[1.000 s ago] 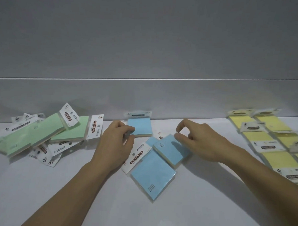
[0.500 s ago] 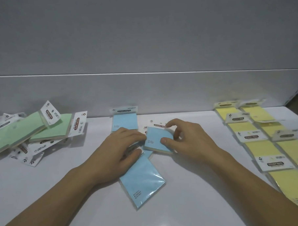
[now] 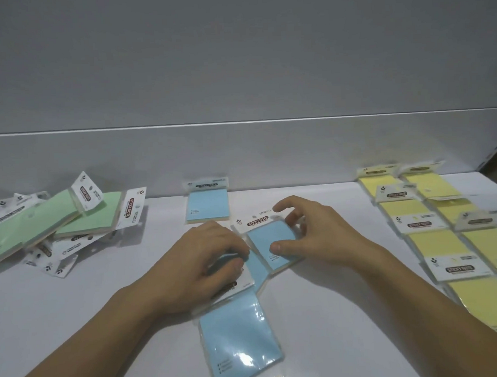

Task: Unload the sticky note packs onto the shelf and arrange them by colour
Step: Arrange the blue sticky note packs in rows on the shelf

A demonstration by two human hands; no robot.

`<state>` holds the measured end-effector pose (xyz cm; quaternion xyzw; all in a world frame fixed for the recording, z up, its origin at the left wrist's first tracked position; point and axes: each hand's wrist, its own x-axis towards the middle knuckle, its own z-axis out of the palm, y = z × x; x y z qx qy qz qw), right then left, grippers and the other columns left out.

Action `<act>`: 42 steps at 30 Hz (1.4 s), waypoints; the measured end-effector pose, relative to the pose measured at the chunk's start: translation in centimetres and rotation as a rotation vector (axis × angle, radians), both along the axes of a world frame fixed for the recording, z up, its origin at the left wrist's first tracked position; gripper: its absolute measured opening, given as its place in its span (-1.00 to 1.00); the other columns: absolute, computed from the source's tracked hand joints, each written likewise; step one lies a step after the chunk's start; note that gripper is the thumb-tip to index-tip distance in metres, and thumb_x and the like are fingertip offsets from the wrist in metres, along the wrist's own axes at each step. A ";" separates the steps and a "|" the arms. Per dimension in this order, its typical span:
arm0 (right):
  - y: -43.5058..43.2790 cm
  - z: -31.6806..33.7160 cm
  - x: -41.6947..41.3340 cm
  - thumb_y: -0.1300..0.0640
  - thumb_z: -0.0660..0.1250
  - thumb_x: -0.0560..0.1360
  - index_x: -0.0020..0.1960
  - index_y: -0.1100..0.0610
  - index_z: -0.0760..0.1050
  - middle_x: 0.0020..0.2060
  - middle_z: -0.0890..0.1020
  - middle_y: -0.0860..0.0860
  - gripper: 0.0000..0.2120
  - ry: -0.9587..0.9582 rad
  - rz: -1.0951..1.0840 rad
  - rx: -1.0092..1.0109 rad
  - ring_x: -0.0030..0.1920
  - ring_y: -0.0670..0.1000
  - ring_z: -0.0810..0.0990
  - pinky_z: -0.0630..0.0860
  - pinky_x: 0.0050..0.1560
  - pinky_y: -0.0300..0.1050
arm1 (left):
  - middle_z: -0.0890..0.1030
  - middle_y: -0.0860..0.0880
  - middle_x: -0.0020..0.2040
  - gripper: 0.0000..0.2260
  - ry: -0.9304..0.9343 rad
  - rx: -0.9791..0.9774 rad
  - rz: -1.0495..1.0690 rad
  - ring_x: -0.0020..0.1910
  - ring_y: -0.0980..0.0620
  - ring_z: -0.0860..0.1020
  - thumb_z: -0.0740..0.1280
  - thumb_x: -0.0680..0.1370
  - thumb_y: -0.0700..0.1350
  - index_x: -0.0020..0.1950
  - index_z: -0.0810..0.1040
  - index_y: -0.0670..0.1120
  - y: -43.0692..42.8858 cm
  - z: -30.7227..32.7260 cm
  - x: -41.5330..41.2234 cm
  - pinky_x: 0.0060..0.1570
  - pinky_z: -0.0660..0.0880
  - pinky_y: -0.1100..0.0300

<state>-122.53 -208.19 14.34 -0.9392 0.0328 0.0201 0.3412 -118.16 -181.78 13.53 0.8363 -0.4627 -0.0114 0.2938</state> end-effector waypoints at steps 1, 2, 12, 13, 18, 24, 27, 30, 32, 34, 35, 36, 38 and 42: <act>0.1 0.0 -0.1 -0.20 0.61 0.28 0.25 -0.26 0.45 0.02 0.59 -0.18 -0.40 -0.007 0.008 0.016 -0.12 -0.19 0.55 0.39 -0.20 -0.38 | 0.62 0.23 0.12 -0.81 0.010 -0.005 0.015 0.13 0.15 0.53 0.29 0.60 0.08 0.17 0.60 0.12 0.0 0.0 0.1 0.07 0.51 0.14; 0.2 0.1 -0.2 -0.18 0.61 0.26 0.23 -0.25 0.46 0.03 0.58 -0.18 -0.41 -0.025 0.014 0.042 -0.09 -0.19 0.57 0.42 -0.19 -0.39 | 0.61 0.22 0.14 -0.79 0.020 -0.011 0.025 0.15 0.15 0.53 0.29 0.60 0.08 0.20 0.60 0.11 0.0 -0.1 0.1 0.09 0.51 0.14; 0.1 0.5 0.1 0.30 0.47 0.50 0.04 0.02 0.64 0.06 0.70 0.01 -0.78 -0.217 -0.239 0.729 -0.21 0.01 0.69 0.60 -0.25 -0.16 | 0.36 0.29 0.51 -0.64 0.006 -0.111 0.049 0.42 0.24 0.38 0.32 0.59 0.02 0.39 0.51 0.10 -0.3 -0.4 0.8 0.31 0.36 0.29; -0.1 0.6 0.4 0.32 0.46 0.51 0.04 0.04 0.64 0.05 0.70 0.03 -0.78 -0.196 -0.245 0.766 -0.21 -0.03 0.70 0.59 -0.28 -0.18 | 0.30 0.31 0.54 -0.63 0.004 -0.108 0.065 0.45 0.26 0.34 0.31 0.59 0.04 0.41 0.49 0.10 -0.2 -0.4 0.9 0.32 0.33 0.30; 0.1 1.1 3.6 0.40 0.45 0.50 0.03 0.12 0.62 0.03 0.68 0.08 -0.77 -0.193 -0.231 0.773 -0.26 -0.08 0.71 0.60 -0.31 -0.22 | 0.31 0.23 0.55 -0.60 -0.007 -0.072 0.250 0.51 0.19 0.26 0.23 0.59 0.13 0.43 0.47 0.13 0.1 -0.5 1.7 0.45 0.27 0.05; 1.4 -0.4 7.5 0.37 0.47 0.48 0.00 0.05 0.63 0.01 0.68 0.05 -0.76 -0.234 -0.284 0.623 -0.10 0.09 0.71 0.69 -0.19 -0.03 | 0.41 0.07 0.49 -0.66 0.014 0.026 0.393 0.49 0.05 0.32 0.26 0.65 0.01 0.42 0.51 0.01 0.8 -1.0 3.1 0.47 0.25 -0.10; 2.1 -2.3 7.9 0.25 0.46 0.47 0.00 -0.02 0.65 -0.11 0.69 -0.12 -0.81 -0.289 -0.365 0.416 -0.09 -0.07 0.70 0.60 -0.16 -0.28 | 0.40 0.08 0.49 -0.60 0.030 0.071 0.391 0.50 0.04 0.28 0.18 0.62 0.10 0.42 0.50 0.03 0.9 -1.2 3.1 0.47 0.24 -0.11; 2.8 -3.3 7.8 0.10 0.38 0.48 0.01 -0.04 0.66 -0.06 0.65 -0.14 -0.86 -0.350 -0.337 0.162 0.02 -0.08 0.64 0.59 -0.03 -0.16 | 0.38 0.10 0.48 -0.55 0.036 0.104 0.389 0.50 0.04 0.25 0.12 0.58 0.15 0.42 0.48 0.06 0.9 -1.4 3.2 0.45 0.22 -0.12; 2.7 -3.4 7.8 0.03 0.34 0.49 -0.04 -0.05 0.65 -0.01 0.58 -0.12 -0.88 -0.354 -0.339 0.044 0.07 -0.06 0.57 0.57 0.05 -0.04 | 0.37 0.10 0.48 -0.55 0.036 0.106 0.386 0.50 0.04 0.23 0.11 0.58 0.15 0.43 0.47 0.07 1.0 -1.5 3.3 0.44 0.22 -0.13; 2.6 -3.5 7.7 0.00 0.33 0.51 -0.05 -0.06 0.63 -0.01 0.52 -0.13 -0.88 -0.342 -0.349 0.050 0.06 -0.07 0.56 0.57 0.03 -0.03 | 0.35 0.11 0.49 -0.55 0.036 0.110 0.384 0.50 0.06 0.21 0.10 0.58 0.15 0.44 0.46 0.09 1.0 -1.6 3.3 0.45 0.20 -0.12; 2.6 -3.5 7.6 -0.02 0.32 0.51 -0.04 -0.06 0.63 -0.02 0.50 -0.15 -0.88 -0.346 -0.340 0.045 0.07 -0.07 0.56 0.57 0.01 -0.06 | 0.34 0.12 0.49 -0.55 0.035 0.112 0.381 0.51 0.07 0.20 0.10 0.58 0.15 0.44 0.45 0.10 1.0 -1.7 3.3 0.45 0.20 -0.11; 2.7 -3.5 7.5 -0.05 0.31 0.51 -0.01 -0.07 0.62 -0.02 0.48 -0.17 -0.86 -0.361 -0.324 0.032 0.09 -0.08 0.56 0.56 -0.01 -0.10 | 0.34 0.13 0.49 -0.55 0.034 0.114 0.380 0.50 0.08 0.20 0.10 0.59 0.15 0.44 0.45 0.10 1.0 -1.7 3.4 0.45 0.19 -0.11; 2.9 -3.4 7.1 -0.09 0.32 0.49 0.07 -0.10 0.58 0.02 0.45 -0.24 -0.80 -0.428 -0.242 -0.005 0.14 -0.14 0.50 0.51 -0.03 -0.23 | 0.34 0.14 0.48 -0.56 0.030 0.115 0.378 0.50 0.09 0.19 0.10 0.59 0.15 0.44 0.44 0.11 1.1 -1.8 3.4 0.45 0.20 -0.10; 2.7 -3.5 6.3 -0.08 0.37 0.45 0.17 -0.14 0.54 0.11 0.46 -0.27 -0.72 -0.452 0.047 -0.146 0.21 -0.19 0.39 0.44 0.14 -0.24 | 0.34 0.14 0.48 -0.56 0.028 0.111 0.375 0.50 0.09 0.19 0.10 0.59 0.15 0.44 0.44 0.11 1.1 -1.8 3.5 0.44 0.20 -0.10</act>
